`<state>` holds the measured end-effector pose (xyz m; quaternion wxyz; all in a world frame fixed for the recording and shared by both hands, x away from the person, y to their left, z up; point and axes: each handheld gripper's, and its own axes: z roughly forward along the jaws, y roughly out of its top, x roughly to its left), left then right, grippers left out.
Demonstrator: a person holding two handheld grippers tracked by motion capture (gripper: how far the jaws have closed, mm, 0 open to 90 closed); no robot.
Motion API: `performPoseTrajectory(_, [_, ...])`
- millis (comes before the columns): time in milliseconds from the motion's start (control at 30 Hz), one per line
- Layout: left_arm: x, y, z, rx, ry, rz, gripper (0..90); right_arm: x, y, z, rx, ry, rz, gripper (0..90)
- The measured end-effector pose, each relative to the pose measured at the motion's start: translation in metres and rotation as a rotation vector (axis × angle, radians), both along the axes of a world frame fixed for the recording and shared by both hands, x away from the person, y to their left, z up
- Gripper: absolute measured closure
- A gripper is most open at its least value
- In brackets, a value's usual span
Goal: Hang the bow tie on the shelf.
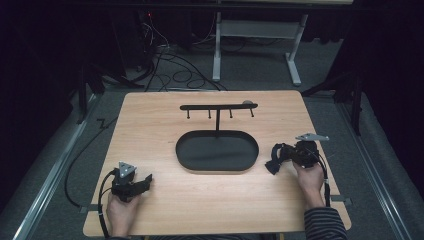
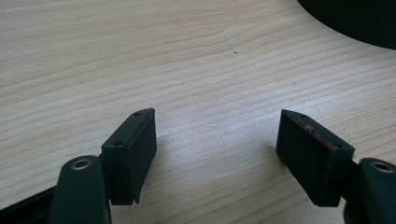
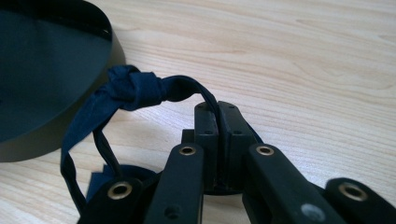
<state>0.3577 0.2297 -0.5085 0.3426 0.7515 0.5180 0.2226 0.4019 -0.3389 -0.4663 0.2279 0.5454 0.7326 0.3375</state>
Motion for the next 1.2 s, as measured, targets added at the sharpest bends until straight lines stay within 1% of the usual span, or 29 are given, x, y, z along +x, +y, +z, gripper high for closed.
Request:
performPoseTrajectory(233, [0.0, 0.0, 0.0, 0.0, 0.0, 0.0, 29.3, -0.008, 0.0, 0.009, 0.011, -0.029, 0.004, 89.1])
performPoseTrajectory(400, [0.0, 0.0, 0.0, 0.0, 0.0, 0.0, 29.3, -0.016, 0.001, 0.017, 0.018, -0.06, 0.015, 89.3])
performPoseTrajectory(533, [0.0, 0.0, 0.0, 0.0, 0.0, 0.0, 29.2, -0.019, 0.0, 0.021, 0.025, -0.064, 0.019, 89.3])
performPoseTrajectory(667, [0.0, 0.0, 0.0, 0.0, 0.0, 0.0, 29.3, -0.022, 0.001, 0.028, 0.023, -0.079, 0.027, 89.3])
performPoseTrajectory(767, [0.0, 0.0, 0.0, 0.0, 0.0, 0.0, 29.2, -0.025, 0.003, 0.034, 0.019, -0.085, 0.033, 89.4])
performPoseTrajectory(1000, [0.0, 0.0, 0.0, 0.0, 0.0, 0.0, 29.3, -0.027, 0.007, 0.038, 0.017, -0.094, 0.042, 89.4])
performPoseTrajectory(1067, [0.0, 0.0, 0.0, 0.0, 0.0, 0.0, 29.2, -0.028, 0.008, 0.041, 0.015, -0.104, 0.05, 89.4])
performPoseTrajectory(1100, [0.0, 0.0, 0.0, 0.0, 0.0, 0.0, 29.3, -0.029, 0.009, 0.043, 0.024, -0.108, 0.049, 89.3])
performPoseTrajectory(1200, [0.0, 0.0, 0.0, -0.001, 0.0, 0.0, 29.2, -0.03, 0.011, 0.047, 0.019, -0.117, 0.055, 89.4])
